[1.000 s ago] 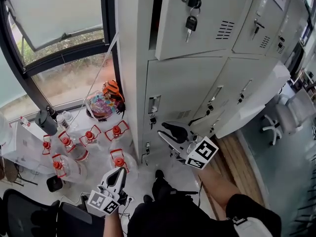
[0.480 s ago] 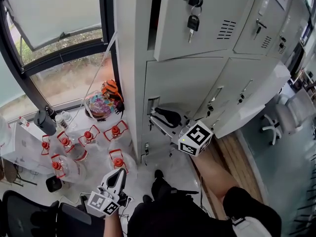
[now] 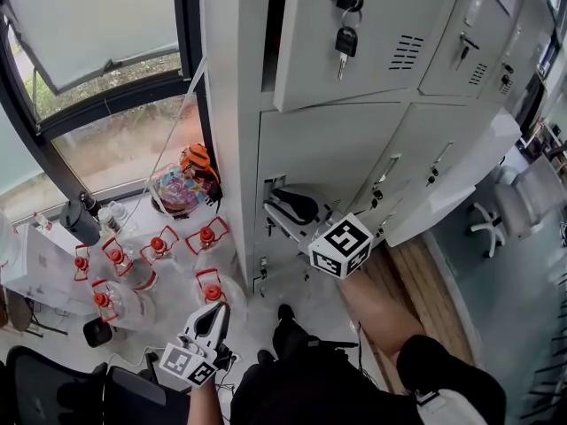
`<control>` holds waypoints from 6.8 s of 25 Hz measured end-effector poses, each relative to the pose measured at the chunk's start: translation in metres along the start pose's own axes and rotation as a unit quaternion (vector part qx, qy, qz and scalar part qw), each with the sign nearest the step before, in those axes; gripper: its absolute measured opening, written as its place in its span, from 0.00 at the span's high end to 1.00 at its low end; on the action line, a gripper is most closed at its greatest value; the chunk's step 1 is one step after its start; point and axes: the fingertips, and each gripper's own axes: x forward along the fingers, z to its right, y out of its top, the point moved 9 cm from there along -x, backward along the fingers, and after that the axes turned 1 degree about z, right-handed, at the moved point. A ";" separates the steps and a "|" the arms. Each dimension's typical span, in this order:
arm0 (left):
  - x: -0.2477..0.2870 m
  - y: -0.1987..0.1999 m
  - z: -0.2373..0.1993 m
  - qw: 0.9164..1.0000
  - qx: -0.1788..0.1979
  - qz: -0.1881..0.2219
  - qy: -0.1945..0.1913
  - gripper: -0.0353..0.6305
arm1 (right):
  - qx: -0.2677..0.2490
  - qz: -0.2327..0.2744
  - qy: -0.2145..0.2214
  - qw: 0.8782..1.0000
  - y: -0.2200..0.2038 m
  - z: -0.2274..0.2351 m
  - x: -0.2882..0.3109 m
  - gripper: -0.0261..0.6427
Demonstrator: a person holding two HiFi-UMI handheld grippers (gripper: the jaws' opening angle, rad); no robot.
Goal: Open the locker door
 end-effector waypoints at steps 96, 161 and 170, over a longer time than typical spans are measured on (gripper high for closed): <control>0.034 -0.024 0.135 0.997 0.036 0.029 0.062 0.92 | 0.019 0.010 0.218 0.976 -0.005 -0.005 -0.113 0.89; 0.125 -0.038 0.254 0.988 0.124 0.010 0.092 0.92 | 0.019 0.081 0.431 0.898 -0.024 0.075 -0.248 0.88; 0.144 -0.056 0.275 0.988 0.114 0.012 0.106 0.92 | 0.018 0.086 0.471 0.878 -0.027 0.097 -0.262 0.88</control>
